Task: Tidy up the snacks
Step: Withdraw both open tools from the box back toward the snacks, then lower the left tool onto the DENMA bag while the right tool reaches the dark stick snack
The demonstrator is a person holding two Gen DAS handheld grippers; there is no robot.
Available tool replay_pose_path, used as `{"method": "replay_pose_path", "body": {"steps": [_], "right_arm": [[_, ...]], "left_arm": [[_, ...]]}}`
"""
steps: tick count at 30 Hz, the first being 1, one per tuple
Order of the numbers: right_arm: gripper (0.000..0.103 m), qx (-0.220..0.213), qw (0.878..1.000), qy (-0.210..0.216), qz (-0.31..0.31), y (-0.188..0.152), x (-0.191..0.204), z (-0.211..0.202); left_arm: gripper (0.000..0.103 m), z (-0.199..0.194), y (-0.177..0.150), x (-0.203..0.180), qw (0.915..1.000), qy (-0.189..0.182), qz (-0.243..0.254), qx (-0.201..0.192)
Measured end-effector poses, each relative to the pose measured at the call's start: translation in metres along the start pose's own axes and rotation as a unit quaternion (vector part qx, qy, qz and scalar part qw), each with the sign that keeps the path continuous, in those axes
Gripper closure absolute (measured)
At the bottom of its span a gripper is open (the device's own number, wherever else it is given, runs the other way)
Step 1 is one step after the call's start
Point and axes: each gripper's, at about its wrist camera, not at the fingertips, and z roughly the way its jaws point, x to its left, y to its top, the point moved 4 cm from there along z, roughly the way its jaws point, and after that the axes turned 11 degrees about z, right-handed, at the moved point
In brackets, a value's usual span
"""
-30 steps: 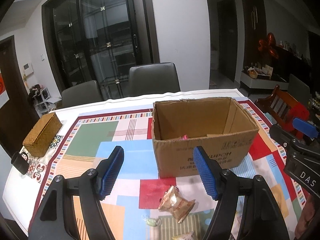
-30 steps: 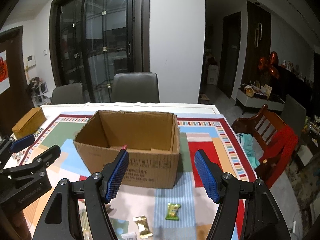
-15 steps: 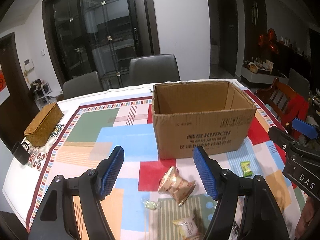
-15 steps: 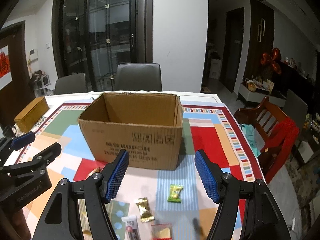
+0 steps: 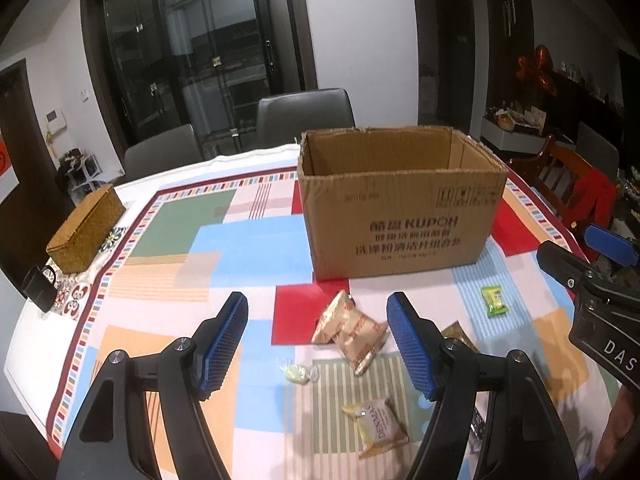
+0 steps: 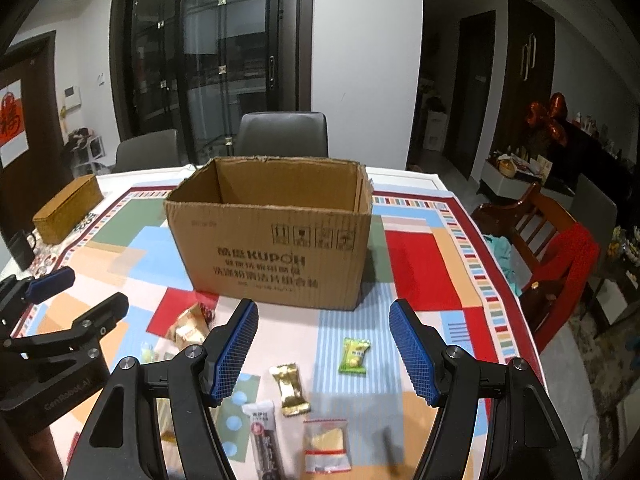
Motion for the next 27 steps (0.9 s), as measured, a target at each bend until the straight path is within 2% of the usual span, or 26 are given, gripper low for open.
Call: {"method": "replay_pose_path", "body": {"steps": [5, 27], "right_arm": [[0.034, 0.011, 1.0, 0.006, -0.004, -0.015, 0.002, 0.0], [0.034, 0.06, 0.998, 0.018, -0.026, -0.073, 0.006, 0.005]], "left_arm": [[0.032, -0.001, -0.011, -0.005, 1.0, 0.001, 0.004, 0.0], [0.031, 0.012, -0.06, -0.024, 0.9981, -0.039, -0.003, 0.048]]}}
